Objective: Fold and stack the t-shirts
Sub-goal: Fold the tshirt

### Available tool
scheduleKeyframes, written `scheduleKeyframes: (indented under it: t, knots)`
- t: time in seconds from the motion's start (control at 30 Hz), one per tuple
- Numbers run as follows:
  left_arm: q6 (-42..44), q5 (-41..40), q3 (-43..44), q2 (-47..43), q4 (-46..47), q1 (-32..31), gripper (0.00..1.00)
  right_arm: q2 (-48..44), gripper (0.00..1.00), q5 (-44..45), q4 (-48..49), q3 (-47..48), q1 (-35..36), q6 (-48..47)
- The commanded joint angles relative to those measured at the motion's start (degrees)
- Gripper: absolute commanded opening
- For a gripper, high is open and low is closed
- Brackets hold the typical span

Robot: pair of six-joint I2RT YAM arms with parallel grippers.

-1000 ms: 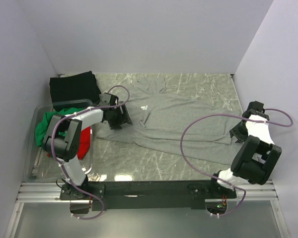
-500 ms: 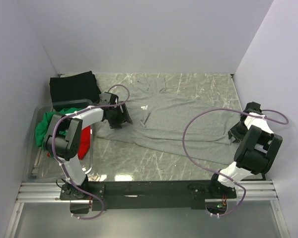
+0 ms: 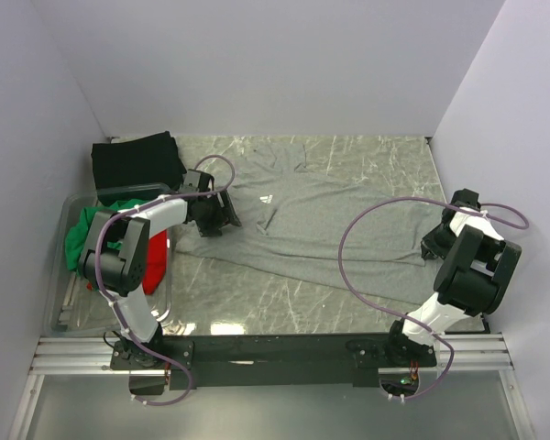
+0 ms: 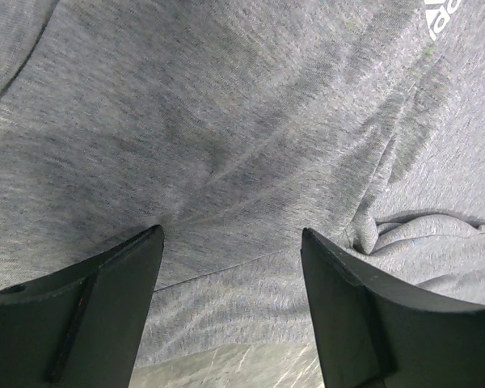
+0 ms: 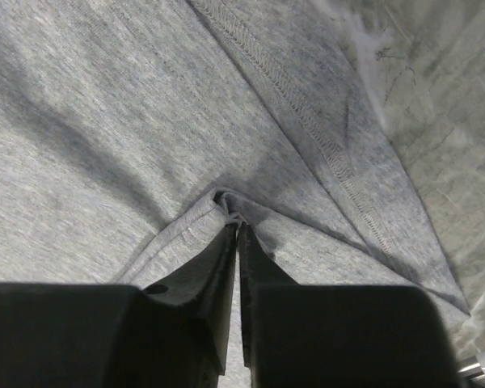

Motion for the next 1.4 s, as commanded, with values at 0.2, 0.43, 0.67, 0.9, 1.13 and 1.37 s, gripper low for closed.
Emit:
scheduleKeyframes:
  t: [0.2,0.43,0.67,0.9,1.13,1.37]
  knots:
    - [2.7,-4.6,-3.3,3.3,-3.3,1.2,0.77,-1.6,0.0,0.4,2.1,3.0,-0.4,0.4]
    - [2.8,-4.6,-3.1,3.7,-3.4,1.2,0.77,-1.3,0.0,-0.5,3.0,5.0,-0.4,0.5]
    - [2.9,-4.9,-2.8,3.6,-4.1,1.3,0.77,0.1,0.0,-1.4,3.6,6.8,-0.4,0.3]
    - [3.1,-5.2,-2.3,3.5,-4.9,1.3,0.77,2.9,0.0,-2.3,4.3,9.4,-0.4,1.2]
    - [3.1,-5.3,-1.6,3.2,-5.6,1.3,0.77,4.5,0.0,-3.6,3.7,11.1,-0.4,1.9]
    - [3.2,-6.2,0.4,3.3,-6.0,1.3,0.77,1.8,0.1,-4.4,3.5,7.1,-0.4,-0.1]
